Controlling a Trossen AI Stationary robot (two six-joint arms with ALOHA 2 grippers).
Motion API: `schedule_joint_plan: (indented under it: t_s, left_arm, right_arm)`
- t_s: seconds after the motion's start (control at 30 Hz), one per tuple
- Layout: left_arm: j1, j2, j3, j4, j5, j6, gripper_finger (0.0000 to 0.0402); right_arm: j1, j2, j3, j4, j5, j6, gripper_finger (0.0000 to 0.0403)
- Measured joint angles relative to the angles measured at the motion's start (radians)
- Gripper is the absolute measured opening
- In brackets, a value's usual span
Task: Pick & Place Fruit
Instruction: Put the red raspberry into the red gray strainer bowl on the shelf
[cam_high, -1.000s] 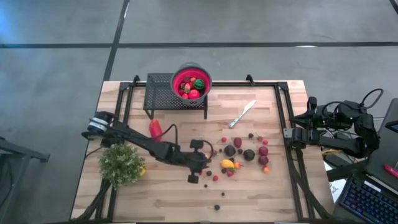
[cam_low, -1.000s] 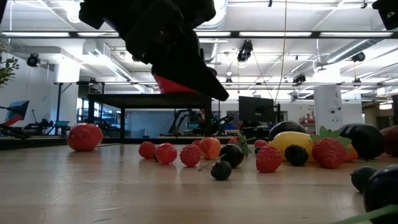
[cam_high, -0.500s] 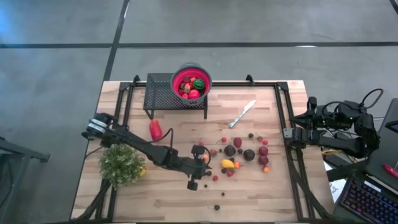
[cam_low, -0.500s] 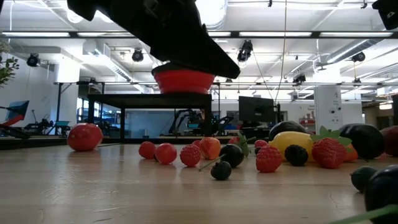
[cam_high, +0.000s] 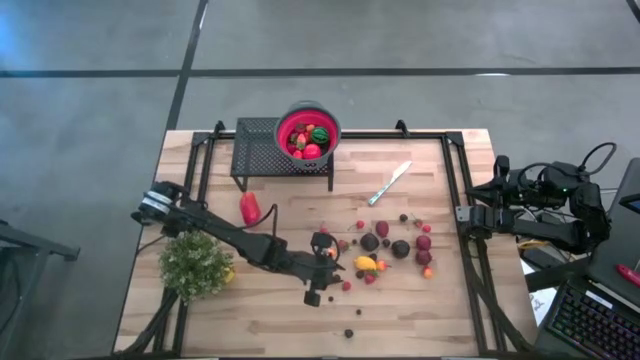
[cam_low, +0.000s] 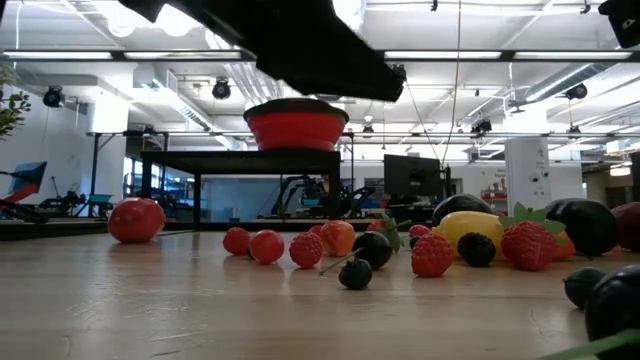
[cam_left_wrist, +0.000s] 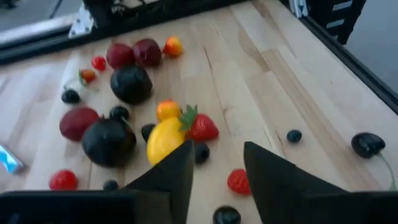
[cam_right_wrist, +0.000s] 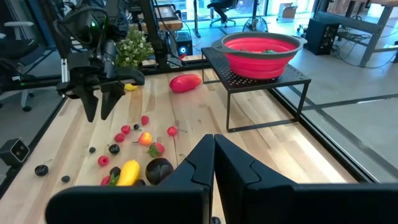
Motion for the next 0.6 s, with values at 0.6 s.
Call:
schedule_joint_plan:
  t_s: [0.6]
  left_arm:
    - [-0.004,-0.056,0.065,-0.262,-0.055,-0.058,0.0169]
  right_arm:
    - [0.0,0.0,0.0,0.0,0.0,0.0,0.0008]
